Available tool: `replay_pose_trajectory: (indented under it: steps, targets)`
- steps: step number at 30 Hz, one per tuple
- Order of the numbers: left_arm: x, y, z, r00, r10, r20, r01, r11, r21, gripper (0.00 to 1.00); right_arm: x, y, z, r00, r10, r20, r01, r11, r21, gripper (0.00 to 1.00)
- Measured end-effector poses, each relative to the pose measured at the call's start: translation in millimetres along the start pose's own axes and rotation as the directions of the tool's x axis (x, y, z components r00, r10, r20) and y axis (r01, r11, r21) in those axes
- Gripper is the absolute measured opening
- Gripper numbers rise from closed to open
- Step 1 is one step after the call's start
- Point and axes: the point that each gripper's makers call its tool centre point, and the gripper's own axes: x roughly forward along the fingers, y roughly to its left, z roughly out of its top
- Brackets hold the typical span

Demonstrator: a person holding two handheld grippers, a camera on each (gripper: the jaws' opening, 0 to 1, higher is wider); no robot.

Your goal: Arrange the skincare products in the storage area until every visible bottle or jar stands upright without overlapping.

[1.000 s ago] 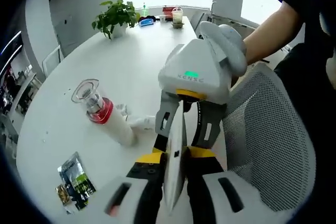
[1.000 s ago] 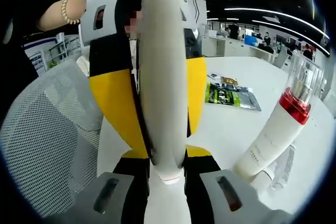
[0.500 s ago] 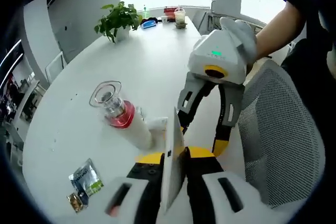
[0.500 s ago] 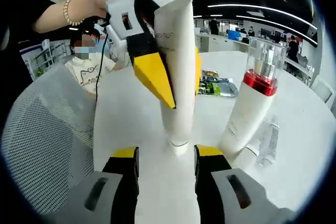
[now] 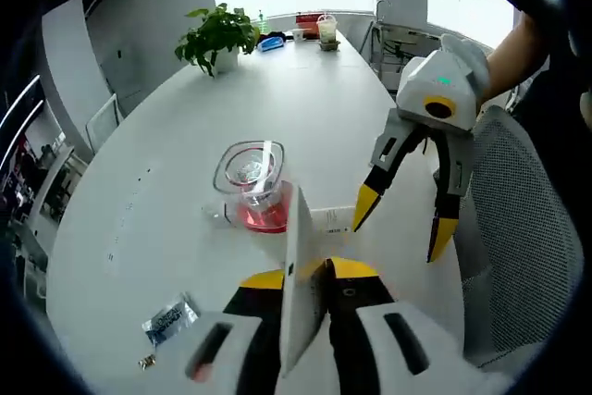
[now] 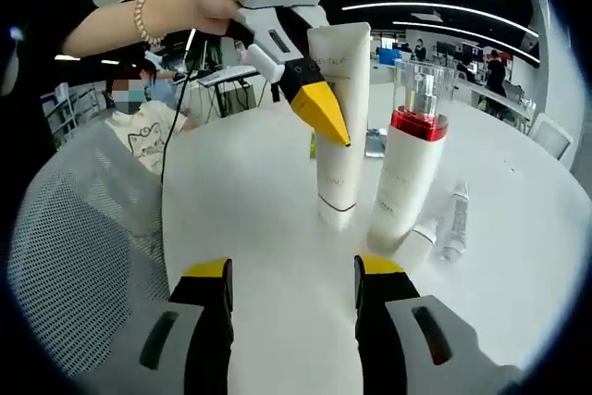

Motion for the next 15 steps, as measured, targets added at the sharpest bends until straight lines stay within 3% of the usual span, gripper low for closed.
replay_pose_trajectory:
  steps: [7,15]
  targets:
    - [3.7,15.9,1.9,1.0,-0.001,0.006,0.001,1.0,0.002,0.16,-3.8,-5.8,-5.1,1.0,-0.028,-0.002,0.028,0.999,0.016,0.51]
    - [7.0,25.8,4.4,1.0,0.009,0.011,-0.009,1.0,-0.007,0.16,-5.6,-0.1,-12.2,1.0,-0.007,-0.022,0.007,1.0,0.02,0.51]
